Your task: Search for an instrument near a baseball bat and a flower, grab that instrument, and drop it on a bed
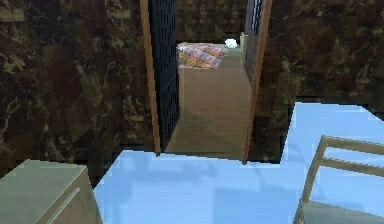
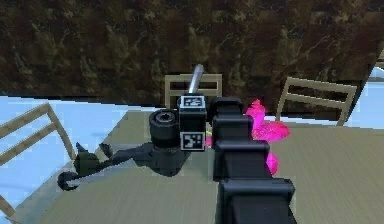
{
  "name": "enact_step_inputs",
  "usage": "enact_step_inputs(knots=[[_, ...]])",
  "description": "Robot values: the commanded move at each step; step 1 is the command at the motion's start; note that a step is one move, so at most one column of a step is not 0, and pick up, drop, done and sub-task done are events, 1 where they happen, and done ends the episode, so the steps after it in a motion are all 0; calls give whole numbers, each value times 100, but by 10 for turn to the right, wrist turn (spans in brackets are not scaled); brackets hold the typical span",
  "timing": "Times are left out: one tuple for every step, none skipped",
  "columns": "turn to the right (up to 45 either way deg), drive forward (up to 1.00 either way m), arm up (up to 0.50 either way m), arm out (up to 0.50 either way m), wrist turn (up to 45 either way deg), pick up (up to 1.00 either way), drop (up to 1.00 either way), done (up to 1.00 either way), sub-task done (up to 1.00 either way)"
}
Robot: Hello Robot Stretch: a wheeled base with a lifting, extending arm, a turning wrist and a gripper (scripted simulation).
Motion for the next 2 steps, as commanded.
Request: enact_step_inputs(knots=[[0,0,0,0,-450,0,0,0,0],[0,0,0,0,-180,0,0,0,0]])
